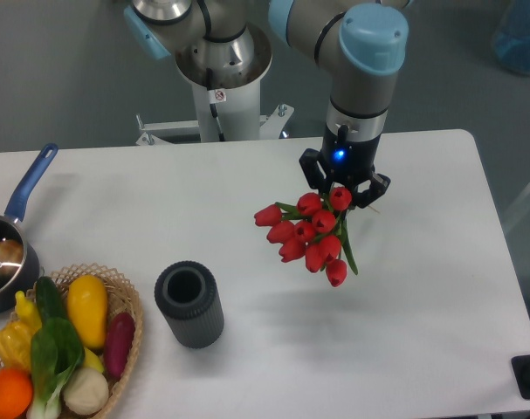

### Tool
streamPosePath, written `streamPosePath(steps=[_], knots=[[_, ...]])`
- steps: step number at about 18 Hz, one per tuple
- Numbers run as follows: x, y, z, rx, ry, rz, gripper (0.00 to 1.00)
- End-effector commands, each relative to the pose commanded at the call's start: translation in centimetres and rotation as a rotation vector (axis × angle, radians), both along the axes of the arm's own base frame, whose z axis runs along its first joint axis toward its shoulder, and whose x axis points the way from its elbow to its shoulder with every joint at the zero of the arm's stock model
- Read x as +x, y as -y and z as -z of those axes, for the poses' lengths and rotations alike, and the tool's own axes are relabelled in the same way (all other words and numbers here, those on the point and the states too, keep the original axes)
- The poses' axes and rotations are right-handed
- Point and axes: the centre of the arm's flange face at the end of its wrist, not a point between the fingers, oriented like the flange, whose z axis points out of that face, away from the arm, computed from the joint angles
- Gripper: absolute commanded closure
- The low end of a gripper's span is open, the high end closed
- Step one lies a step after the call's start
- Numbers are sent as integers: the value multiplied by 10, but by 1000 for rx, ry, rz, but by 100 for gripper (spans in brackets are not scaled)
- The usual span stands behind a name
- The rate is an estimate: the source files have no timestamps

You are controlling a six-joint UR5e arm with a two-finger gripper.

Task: Place the flowers on the table
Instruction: 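Lower the held tulips toward the table surface beside the black vase, then open the gripper to release the tulips onto the table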

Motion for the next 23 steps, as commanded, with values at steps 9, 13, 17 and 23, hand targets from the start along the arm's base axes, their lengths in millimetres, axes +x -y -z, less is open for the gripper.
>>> streamPosePath(steps=[9, 13, 17, 23], knots=[[10, -9, 19, -110, 4, 30, 64], [14, -11, 26, -159, 8, 43, 64], [19, -17, 39, -207, 22, 65, 64], [21, -20, 45, -231, 24, 87, 64]])
